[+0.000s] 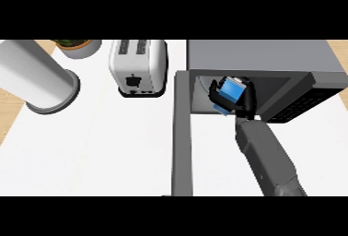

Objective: Pick up the milk, place it into the microwave and close the microwave

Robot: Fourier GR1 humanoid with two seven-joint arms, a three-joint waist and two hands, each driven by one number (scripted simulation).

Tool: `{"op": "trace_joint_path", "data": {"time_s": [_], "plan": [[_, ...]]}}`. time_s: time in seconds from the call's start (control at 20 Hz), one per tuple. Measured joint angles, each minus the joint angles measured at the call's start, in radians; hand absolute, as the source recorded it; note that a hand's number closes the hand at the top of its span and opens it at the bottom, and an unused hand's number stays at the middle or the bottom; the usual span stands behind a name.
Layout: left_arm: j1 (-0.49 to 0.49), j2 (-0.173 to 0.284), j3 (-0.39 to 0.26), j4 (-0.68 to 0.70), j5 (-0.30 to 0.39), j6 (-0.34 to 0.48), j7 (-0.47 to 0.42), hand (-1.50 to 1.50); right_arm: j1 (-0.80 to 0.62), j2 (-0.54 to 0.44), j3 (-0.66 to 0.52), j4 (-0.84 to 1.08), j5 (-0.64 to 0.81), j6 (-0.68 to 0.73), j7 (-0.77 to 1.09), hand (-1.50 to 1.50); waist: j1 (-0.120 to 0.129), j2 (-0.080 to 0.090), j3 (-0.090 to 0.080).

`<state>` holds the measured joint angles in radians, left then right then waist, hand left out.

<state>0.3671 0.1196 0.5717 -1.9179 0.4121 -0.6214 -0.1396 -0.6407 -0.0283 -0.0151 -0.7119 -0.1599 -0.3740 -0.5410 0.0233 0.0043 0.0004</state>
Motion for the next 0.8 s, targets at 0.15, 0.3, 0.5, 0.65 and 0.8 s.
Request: {"op": "trace_joint_path", "data": {"time_s": [0.15, 0.3, 0.5, 0.65, 0.8], "plan": [[-0.003, 0.000, 0.006, 0.018, -0.001, -0.014, -0.005, -1.50, -0.065, -0.012, -0.035, 0.116, 0.009, 0.006, -0.076, 1.50, 0.004, 0.003, 0.000], [-0.009, 0.001, 0.007, 0.019, -0.002, -0.017, -0.003, -1.50, -0.128, -0.013, -0.068, 0.223, 0.021, -0.020, -0.161, 1.50, 0.011, 0.006, 0.001], [-0.030, 0.001, -0.001, 0.028, -0.004, -0.013, 0.009, -1.50, -0.219, -0.035, -0.090, 0.336, 0.045, -0.055, -0.200, 1.50, 0.016, 0.009, 0.001], [-0.034, 0.005, 0.007, 0.052, -0.008, -0.028, -0.011, -1.50, -0.266, -0.039, -0.089, 0.401, 0.075, -0.120, -0.225, 1.50, 0.024, 0.013, 0.002], [-0.056, 0.010, 0.005, 0.080, -0.022, -0.029, -0.021, -1.50, -0.305, -0.050, -0.061, 0.454, 0.129, -0.207, -0.229, 1.50, 0.031, 0.017, 0.001]]}}
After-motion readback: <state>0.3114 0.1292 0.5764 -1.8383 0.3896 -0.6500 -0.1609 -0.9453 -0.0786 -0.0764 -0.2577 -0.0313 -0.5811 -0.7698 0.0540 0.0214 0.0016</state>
